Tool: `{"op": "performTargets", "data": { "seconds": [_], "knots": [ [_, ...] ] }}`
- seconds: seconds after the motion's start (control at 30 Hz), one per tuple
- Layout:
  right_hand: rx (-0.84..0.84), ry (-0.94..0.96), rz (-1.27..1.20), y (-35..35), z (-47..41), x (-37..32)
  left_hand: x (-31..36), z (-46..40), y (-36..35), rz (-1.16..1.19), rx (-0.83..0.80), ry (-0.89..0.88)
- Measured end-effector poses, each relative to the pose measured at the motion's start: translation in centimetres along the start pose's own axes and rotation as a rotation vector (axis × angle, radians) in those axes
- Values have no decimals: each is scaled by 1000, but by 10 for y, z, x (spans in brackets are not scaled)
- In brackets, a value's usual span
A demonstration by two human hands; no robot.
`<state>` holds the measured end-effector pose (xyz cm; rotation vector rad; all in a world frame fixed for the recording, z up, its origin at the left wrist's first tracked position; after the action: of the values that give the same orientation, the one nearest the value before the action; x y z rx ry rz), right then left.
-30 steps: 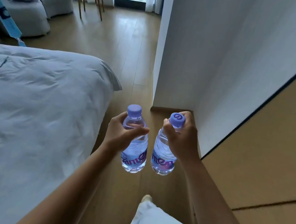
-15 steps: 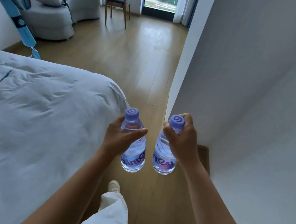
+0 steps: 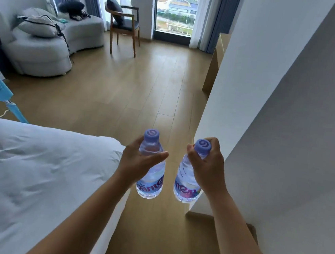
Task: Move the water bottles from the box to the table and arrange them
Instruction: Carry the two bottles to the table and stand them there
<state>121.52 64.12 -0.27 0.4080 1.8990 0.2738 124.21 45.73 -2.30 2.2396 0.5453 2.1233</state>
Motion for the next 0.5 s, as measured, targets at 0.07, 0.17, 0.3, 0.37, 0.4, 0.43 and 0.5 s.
{"op": "performTargets", "data": {
  "seconds": [0.07,0.17,0.3,0.37,0.4,0.43,0.5],
  "knots": [
    [0,7,5,-16,-38,8,-3,-42,-1,11,-16,-9],
    [4,16,15,-39,-93,25,-10,-102,-5,29,-36,-13],
    [-14,20,24,-72,-174,55,-24,-192,-15,35,-38,9],
    [-19,27,21,-89,-224,73,-30,-244,-20,29,-26,13],
    [-21,26,19,-98,-251,82,-33,-271,-24,30,-23,12],
    [-19,26,18,-104,-274,89,-34,-294,-26,34,-15,20],
    [-11,20,10,-118,-326,102,-37,-345,-31,30,8,46]
  ]
}}
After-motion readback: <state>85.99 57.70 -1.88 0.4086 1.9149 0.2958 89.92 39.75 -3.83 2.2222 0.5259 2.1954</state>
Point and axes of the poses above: each hand's wrist, its own z-axis away from the middle knuckle, its own y-axis out of the back of the hand, x = y × z, the point moved 6 cm from there along -z, towards the middle knuckle, and after that the axes turned 1 degree about -z, right-handed, at the moved point
